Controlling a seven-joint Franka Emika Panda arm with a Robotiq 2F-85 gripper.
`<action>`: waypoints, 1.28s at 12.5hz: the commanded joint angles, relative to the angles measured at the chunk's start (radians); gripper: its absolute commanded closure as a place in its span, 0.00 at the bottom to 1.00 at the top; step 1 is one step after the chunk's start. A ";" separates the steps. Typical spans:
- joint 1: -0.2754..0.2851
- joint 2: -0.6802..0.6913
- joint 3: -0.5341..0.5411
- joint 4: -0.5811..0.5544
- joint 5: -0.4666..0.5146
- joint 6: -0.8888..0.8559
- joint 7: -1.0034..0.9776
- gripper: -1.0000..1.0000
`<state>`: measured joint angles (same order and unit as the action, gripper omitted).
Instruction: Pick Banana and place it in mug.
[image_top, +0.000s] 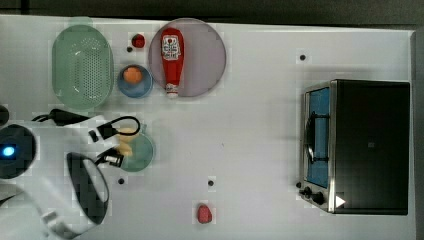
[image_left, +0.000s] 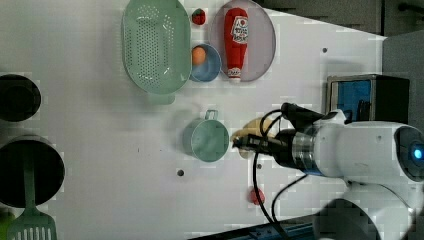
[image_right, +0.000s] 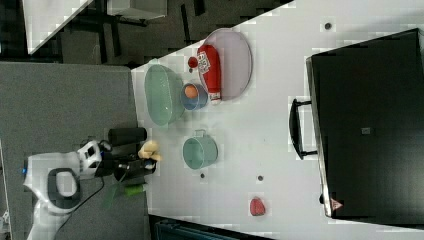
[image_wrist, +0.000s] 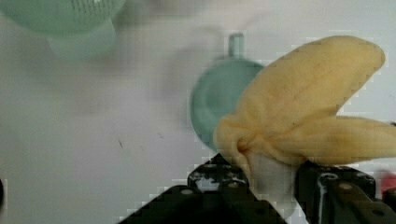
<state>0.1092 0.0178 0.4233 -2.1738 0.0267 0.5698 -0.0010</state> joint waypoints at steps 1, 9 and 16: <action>-0.034 0.044 -0.013 -0.067 0.006 0.124 0.074 0.65; -0.035 0.088 -0.014 -0.118 0.006 0.245 0.074 0.16; -0.059 -0.026 -0.107 -0.014 0.006 0.163 0.097 0.00</action>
<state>0.0681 0.0700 0.3535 -2.2539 0.0148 0.7256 0.0514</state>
